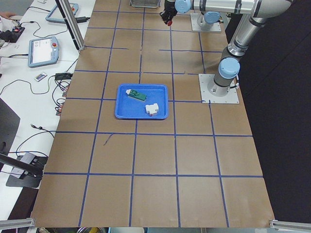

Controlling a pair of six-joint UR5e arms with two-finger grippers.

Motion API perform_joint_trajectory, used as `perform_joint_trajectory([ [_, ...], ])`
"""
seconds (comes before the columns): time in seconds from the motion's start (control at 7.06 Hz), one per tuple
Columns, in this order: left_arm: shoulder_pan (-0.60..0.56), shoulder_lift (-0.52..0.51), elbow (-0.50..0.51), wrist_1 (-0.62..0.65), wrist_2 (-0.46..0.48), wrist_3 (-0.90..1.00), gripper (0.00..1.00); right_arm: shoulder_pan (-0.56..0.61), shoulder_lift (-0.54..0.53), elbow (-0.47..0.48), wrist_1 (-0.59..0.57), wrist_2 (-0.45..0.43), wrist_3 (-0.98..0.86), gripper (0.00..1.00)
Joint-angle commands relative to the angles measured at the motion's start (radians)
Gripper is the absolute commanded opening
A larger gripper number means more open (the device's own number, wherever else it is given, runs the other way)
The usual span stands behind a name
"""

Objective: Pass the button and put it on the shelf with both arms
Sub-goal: 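Carry the push button toward the table center with the left gripper, then reach the open right gripper toward the button held by the left gripper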

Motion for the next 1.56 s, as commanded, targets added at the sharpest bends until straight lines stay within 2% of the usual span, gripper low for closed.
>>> perform_joint_trajectory([
  [0.0,-0.023,-0.031,0.079,-0.051,-0.016,0.161,0.00,-0.183,0.012,0.009,0.256,0.318,-0.107,1.00],
  [0.14,-0.015,-0.048,0.123,-0.068,-0.018,0.247,0.00,-0.193,0.005,0.012,0.386,0.397,-0.104,1.00],
  [0.42,-0.023,-0.108,0.168,-0.100,-0.013,0.321,0.00,-0.145,-0.007,0.052,0.405,0.504,-0.106,1.00],
  [0.57,-0.034,-0.121,0.171,-0.098,-0.013,0.355,0.00,-0.112,-0.013,0.087,0.422,0.510,-0.103,1.00],
  [0.71,-0.060,-0.135,0.177,-0.094,-0.013,0.364,0.00,-0.107,-0.014,0.124,0.424,0.563,-0.104,1.00],
  [0.85,-0.063,-0.137,0.182,-0.084,-0.032,0.353,0.00,-0.107,-0.015,0.174,0.424,0.674,-0.142,1.00],
  [0.99,-0.064,-0.140,0.180,-0.084,-0.042,0.343,0.00,-0.113,-0.005,0.217,0.423,0.756,-0.270,1.00],
  [1.42,-0.066,-0.137,0.182,-0.084,-0.043,0.338,0.00,-0.135,-0.004,0.322,0.438,0.773,-0.553,1.00],
])
